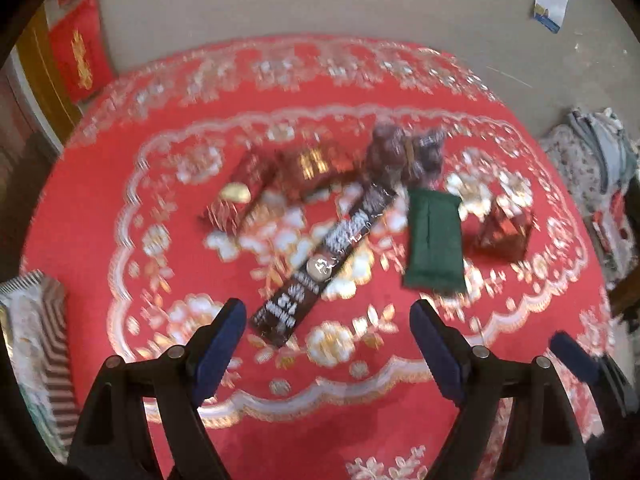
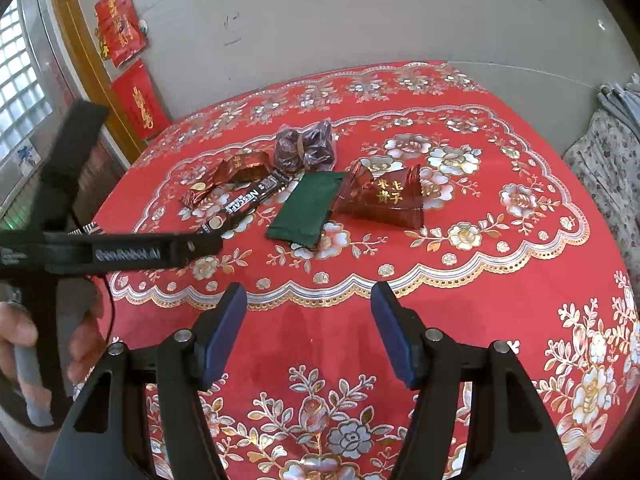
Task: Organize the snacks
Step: 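Move both tools back over the tablecloth toward the remaining snacks, then grasp the Nescafe coffee stick with the left tool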
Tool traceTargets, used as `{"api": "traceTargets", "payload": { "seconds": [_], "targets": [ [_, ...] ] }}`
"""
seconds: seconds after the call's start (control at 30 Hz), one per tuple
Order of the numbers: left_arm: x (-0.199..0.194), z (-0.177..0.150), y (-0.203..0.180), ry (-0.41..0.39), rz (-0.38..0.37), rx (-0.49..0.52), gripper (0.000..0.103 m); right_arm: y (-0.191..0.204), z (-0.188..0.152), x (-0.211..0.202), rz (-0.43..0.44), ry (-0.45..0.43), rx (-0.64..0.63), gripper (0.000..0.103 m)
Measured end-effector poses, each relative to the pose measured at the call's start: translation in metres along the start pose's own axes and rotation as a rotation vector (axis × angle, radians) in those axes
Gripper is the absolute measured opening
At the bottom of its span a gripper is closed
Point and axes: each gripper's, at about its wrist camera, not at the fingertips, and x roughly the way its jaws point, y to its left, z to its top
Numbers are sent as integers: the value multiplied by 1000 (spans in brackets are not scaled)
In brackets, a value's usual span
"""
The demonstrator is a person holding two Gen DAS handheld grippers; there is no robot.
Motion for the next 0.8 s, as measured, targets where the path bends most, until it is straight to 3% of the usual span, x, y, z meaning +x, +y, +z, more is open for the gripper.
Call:
{"api": "traceTargets", "payload": {
  "seconds": [0.13, 0.3, 0.8],
  "targets": [
    [11, 13, 0, 1, 39, 42, 85, -2, -1, -3, -4, -9, 1, 64],
    [33, 16, 5, 30, 19, 83, 85, -8, 0, -5, -3, -17, 23, 64],
    [48, 14, -6, 21, -16, 133, 83, -7, 3, 1, -38, -3, 26, 64]
  ]
}}
